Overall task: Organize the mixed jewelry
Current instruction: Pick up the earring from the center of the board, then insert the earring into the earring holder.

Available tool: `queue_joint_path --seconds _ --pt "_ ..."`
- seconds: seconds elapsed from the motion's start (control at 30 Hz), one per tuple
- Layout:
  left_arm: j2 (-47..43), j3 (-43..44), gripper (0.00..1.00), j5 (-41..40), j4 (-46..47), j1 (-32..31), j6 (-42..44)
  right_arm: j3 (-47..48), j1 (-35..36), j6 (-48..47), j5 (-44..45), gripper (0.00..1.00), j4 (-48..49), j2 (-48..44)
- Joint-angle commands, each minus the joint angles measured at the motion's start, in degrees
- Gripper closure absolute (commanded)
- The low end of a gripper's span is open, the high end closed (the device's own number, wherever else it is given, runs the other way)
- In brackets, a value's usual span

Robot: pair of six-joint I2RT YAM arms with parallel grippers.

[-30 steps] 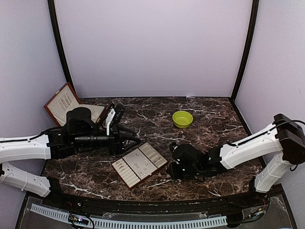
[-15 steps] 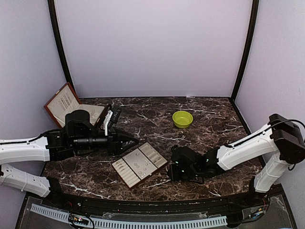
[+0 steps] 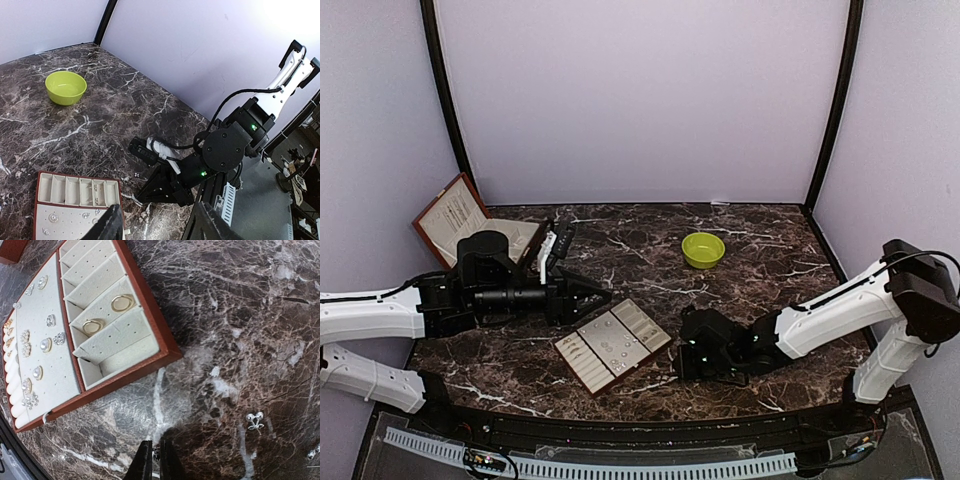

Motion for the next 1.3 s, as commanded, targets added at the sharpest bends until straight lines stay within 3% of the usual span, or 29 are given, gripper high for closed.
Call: queue_joint_path --seconds 0.0,0.5,0.73,0.9,1.17,1.27 --pt "-0.3 -0.55 0.48 0.39 1.23 -0.17 -0.16 -0.36 -0.08 0.4 0.03 0.93 1.64 0.98" --pt "-2.13 -0.64 0.48 0.88 0.61 -0.22 -1.88 -1.39 -0.32 1.8 -0.63 1.0 3.6 -2.21" --pt "-4.15 -0.35 0.49 0.83 -2.49 -0.19 -3.34 -7.28 -2.54 5.25 -5.32 1.0 14.06 -9.39" --pt "-3.34 2.24 0.48 2.11 -9.2 0.37 0.13 -9.75 -3.37 7.97 -7.26 1.0 19.68 -12.94" --pt "-1.13 3.63 0.48 15.02 -12.28 12.16 1.98 -12.81 -3.19 14.94 -9.54 1.0 35.27 -11.32" --pt "-0.54 4.28 0.48 16.1 -13.0 13.35 4.71 -12.39 -2.84 16.65 -9.55 1.0 38.58 -9.61"
